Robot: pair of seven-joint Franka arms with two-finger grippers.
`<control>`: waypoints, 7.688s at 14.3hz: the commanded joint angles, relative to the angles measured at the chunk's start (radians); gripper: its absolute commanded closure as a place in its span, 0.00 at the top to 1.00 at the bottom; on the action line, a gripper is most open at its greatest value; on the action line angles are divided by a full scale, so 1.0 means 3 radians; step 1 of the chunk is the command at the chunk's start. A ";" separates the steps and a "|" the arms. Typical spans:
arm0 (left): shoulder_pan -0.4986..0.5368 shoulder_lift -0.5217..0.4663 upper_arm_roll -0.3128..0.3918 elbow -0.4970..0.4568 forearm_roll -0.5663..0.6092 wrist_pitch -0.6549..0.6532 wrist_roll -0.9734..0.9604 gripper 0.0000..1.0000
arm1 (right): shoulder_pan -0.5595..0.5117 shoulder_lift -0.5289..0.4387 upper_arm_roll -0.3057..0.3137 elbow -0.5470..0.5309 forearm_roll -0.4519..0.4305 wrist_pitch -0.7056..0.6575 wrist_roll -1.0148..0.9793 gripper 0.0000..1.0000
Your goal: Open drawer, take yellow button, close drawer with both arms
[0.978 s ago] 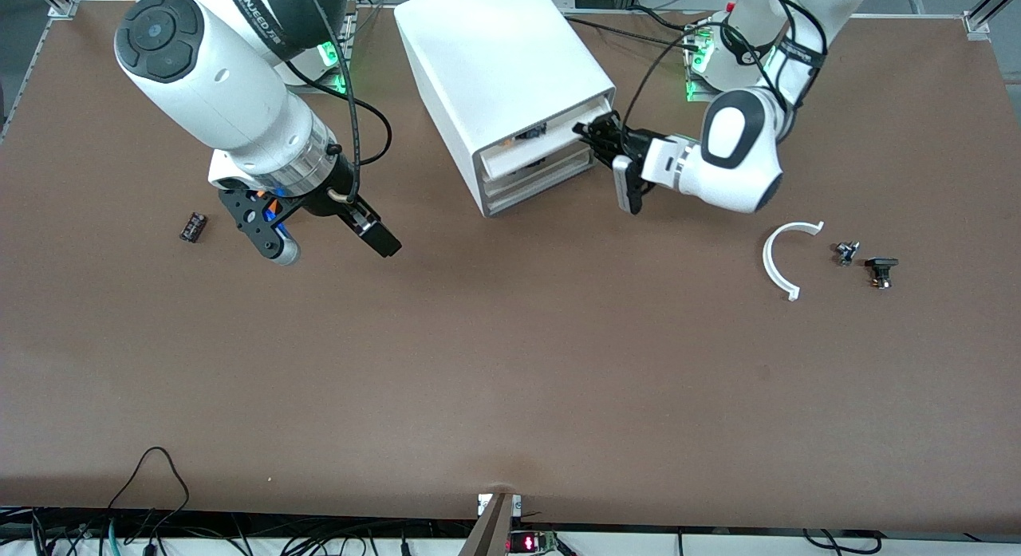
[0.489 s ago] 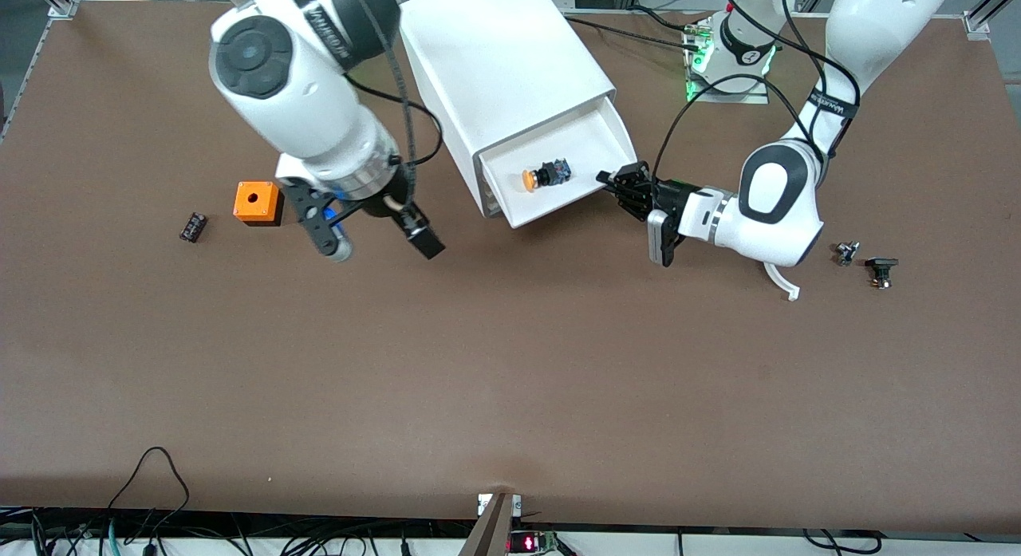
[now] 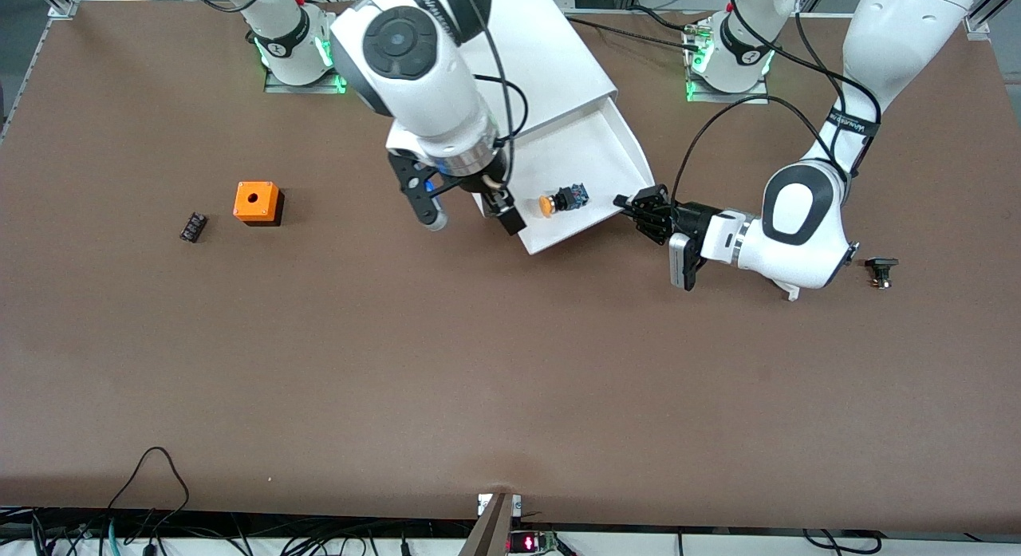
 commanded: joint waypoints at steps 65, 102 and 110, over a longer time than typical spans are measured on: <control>-0.1201 -0.0304 -0.0728 0.0456 0.3394 0.0727 -0.6711 1.00 | -0.1744 0.0441 -0.0679 -0.1727 0.0086 0.1563 -0.6071 0.00; -0.0220 -0.0257 -0.0943 0.1566 0.3429 -0.0561 -0.4831 1.00 | -0.1678 -0.1461 -0.0659 -0.0899 -0.0430 -0.0876 -0.5790 0.99; -0.0812 -0.1244 0.0875 0.1199 0.3153 -0.0541 -0.2786 1.00 | -0.1683 -0.1435 -0.0659 -0.0899 -0.0415 -0.0907 -0.5841 0.99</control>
